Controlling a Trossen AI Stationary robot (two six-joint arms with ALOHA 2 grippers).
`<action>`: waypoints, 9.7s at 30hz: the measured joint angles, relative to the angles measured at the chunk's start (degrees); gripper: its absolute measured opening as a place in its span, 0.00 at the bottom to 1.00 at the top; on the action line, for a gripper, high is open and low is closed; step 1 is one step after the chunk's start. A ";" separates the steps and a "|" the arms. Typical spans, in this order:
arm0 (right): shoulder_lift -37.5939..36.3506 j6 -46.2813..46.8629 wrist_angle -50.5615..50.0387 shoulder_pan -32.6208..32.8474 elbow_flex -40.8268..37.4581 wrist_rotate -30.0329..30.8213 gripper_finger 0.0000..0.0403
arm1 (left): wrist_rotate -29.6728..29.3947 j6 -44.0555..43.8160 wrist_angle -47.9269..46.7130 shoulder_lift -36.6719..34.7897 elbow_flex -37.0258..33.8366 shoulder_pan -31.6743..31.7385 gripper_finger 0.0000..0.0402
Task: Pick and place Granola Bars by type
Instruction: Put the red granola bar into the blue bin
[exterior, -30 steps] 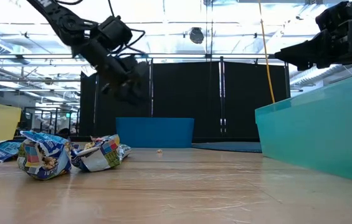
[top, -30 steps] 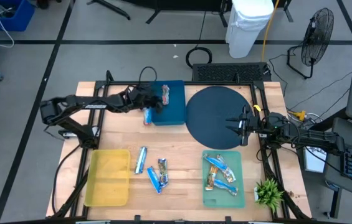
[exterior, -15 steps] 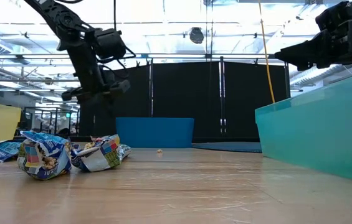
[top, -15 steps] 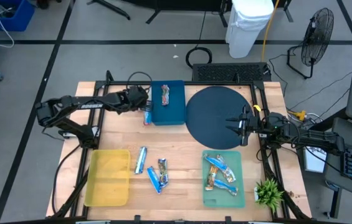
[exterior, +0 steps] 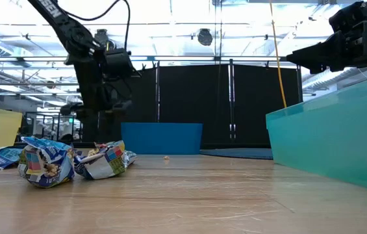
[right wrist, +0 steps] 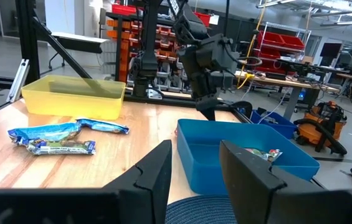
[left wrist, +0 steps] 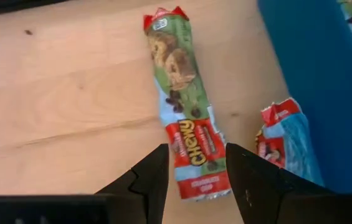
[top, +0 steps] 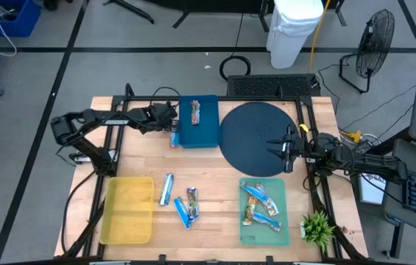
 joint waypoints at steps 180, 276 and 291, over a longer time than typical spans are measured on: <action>0.07 -0.01 -0.02 0.00 -0.02 0.00 0.31 | 11.99 25.56 20.34 4.36 10.44 -13.07 0.00; 0.09 0.01 0.00 -0.01 -0.02 0.00 0.31 | 3.76 -4.38 -17.24 -6.61 7.25 -21.72 0.13; 0.09 0.01 0.00 0.00 -0.02 0.00 0.31 | 3.74 -5.90 -5.00 -6.64 -0.90 -21.26 0.53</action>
